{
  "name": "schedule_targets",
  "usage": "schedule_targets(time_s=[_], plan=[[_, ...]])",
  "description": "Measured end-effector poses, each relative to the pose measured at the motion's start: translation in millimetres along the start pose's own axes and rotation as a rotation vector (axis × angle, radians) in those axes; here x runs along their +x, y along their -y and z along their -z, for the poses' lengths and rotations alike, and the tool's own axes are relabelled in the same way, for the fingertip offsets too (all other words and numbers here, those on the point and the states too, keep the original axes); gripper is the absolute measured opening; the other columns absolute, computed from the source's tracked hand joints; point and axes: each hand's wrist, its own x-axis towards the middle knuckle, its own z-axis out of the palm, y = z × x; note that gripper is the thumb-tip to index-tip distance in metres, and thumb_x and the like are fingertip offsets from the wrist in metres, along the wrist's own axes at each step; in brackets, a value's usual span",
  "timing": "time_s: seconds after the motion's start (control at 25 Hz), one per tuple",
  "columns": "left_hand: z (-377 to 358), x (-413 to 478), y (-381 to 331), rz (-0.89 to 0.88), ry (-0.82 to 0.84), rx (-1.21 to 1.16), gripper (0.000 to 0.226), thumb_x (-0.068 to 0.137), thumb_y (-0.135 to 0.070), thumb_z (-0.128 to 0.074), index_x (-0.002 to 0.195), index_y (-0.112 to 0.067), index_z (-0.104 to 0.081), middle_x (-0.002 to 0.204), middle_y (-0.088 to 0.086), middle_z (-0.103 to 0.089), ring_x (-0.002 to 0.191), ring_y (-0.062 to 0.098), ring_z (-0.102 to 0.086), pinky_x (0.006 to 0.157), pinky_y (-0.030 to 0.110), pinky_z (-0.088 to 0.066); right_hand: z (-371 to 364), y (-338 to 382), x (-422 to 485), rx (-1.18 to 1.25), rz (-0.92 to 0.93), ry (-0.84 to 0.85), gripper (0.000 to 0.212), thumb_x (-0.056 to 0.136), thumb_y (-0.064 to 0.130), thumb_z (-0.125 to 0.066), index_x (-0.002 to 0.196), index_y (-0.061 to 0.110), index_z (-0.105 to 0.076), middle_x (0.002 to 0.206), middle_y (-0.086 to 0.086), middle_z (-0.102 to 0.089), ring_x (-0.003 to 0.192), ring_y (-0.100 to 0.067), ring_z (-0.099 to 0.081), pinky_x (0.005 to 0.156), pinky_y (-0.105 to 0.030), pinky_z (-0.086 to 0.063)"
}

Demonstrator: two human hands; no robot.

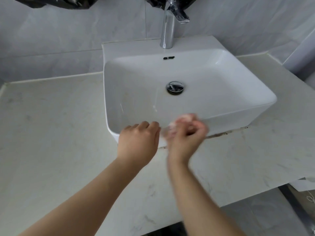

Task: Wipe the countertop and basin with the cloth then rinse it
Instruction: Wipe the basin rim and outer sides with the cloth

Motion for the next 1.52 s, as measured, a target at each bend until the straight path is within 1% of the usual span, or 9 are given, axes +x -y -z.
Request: schedule_targets(time_s=[0.12, 0.32, 0.52, 0.64, 0.84, 0.92, 1.16, 1.4, 1.52], plan=[[1.3, 6.7, -5.5, -0.01, 0.07, 0.015, 0.03, 0.083, -0.025, -0.04, 0.058, -0.015, -0.055, 0.044, 0.0, -0.047, 0.032, 0.024, -0.04, 0.043, 0.018, -0.018, -4.6, 2.6, -12.7, -0.049, 0.032, 0.043, 0.025, 0.089, 0.008, -0.053, 0.073, 0.026, -0.047, 0.068, -0.007, -0.061, 0.054, -0.017, -0.057, 0.05, -0.028, -0.048], [-0.3, 11.9, -14.9, 0.044, 0.113, 0.012, 0.036, 0.087, -0.028, -0.035, 0.061, -0.016, -0.057, 0.044, -0.003, -0.045, 0.033, 0.02, -0.031, 0.046, 0.011, -0.007, 32.5, 25.0, 118.8, 0.12, 0.038, -0.4, 0.014, 0.086, 0.002, -0.045, 0.074, 0.01, -0.046, 0.067, -0.014, -0.06, 0.047, -0.018, -0.055, 0.041, -0.03, -0.043], [-10.4, 27.2, -36.1, 0.057, 0.183, -0.01, 0.036, 0.087, -0.034, -0.032, 0.064, -0.02, -0.056, 0.045, -0.004, -0.046, 0.033, 0.02, -0.037, 0.042, 0.011, -0.016, 19.5, 15.4, 40.3, 0.024, -0.143, -0.099, 0.026, 0.097, 0.003, -0.039, 0.074, 0.014, -0.046, 0.067, 0.002, -0.06, 0.056, -0.005, -0.056, 0.049, -0.012, -0.045], [-11.4, 29.0, -36.4, 0.075, 0.2, -0.056, 0.035, 0.088, -0.038, -0.031, 0.071, -0.025, -0.058, 0.052, -0.006, -0.053, 0.039, 0.019, -0.045, 0.042, 0.012, -0.022, 45.2, 14.0, 93.7, -0.126, -0.121, -0.196, 0.033, 0.102, 0.014, -0.033, 0.07, 0.016, -0.041, 0.05, 0.0, -0.047, 0.038, -0.012, -0.049, 0.039, -0.02, -0.042], [-9.3, 27.9, -37.1, 0.06, 0.214, -0.026, 0.034, 0.09, -0.035, -0.034, 0.077, -0.024, -0.063, 0.057, -0.007, -0.057, 0.043, 0.019, -0.05, 0.044, 0.01, -0.018, 83.1, 16.0, 196.6, -0.116, -0.07, -0.538, 0.023, 0.098, 0.012, -0.035, 0.099, -0.004, -0.052, 0.107, -0.025, -0.055, 0.077, -0.029, -0.055, 0.068, -0.016, -0.047], [-10.6, 27.6, -36.4, 0.05, 0.214, -0.024, 0.035, 0.091, -0.034, -0.034, 0.079, -0.024, -0.064, 0.058, -0.007, -0.058, 0.045, 0.019, -0.052, 0.044, 0.011, -0.018, 71.5, 1.2, 171.7, -0.223, -0.104, -0.586, 0.031, 0.098, 0.022, -0.035, 0.097, -0.002, -0.055, 0.102, -0.027, -0.056, 0.08, -0.034, -0.057, 0.076, -0.041, -0.048], [-9.3, 26.2, -36.2, 0.055, 0.23, -0.036, 0.035, 0.091, -0.034, -0.035, 0.081, -0.023, -0.066, 0.06, -0.007, -0.061, 0.047, 0.02, -0.055, 0.042, 0.015, -0.024, 54.0, 2.5, 93.8, -0.056, -0.18, -0.055, 0.033, 0.086, -0.011, -0.025, 0.063, 0.012, -0.031, 0.05, -0.005, -0.035, 0.032, -0.012, -0.039, 0.038, -0.022, -0.035], [-8.5, 26.7, -34.6, 0.028, 0.227, -0.041, 0.034, 0.092, -0.034, -0.035, 0.083, -0.023, -0.066, 0.062, -0.007, -0.061, 0.048, 0.021, -0.055, 0.044, 0.014, -0.022, 98.2, -23.4, 208.7, -0.371, -0.223, -0.616, 0.036, 0.099, 0.026, -0.034, 0.108, -0.005, -0.05, 0.11, -0.027, -0.054, 0.096, -0.035, -0.056, 0.081, -0.042, -0.047], [-8.9, 25.9, -32.7, 0.03, 0.243, -0.043, 0.035, 0.092, -0.034, -0.034, 0.082, -0.023, -0.066, 0.062, -0.006, -0.061, 0.048, 0.021, -0.056, 0.043, 0.015, -0.023, 63.5, -38.6, 142.8, -0.312, -0.011, -0.505, 0.032, 0.09, 0.025, -0.032, 0.079, 0.004, -0.053, 0.08, -0.023, -0.057, 0.071, -0.034, -0.057, 0.066, -0.046, -0.049]])
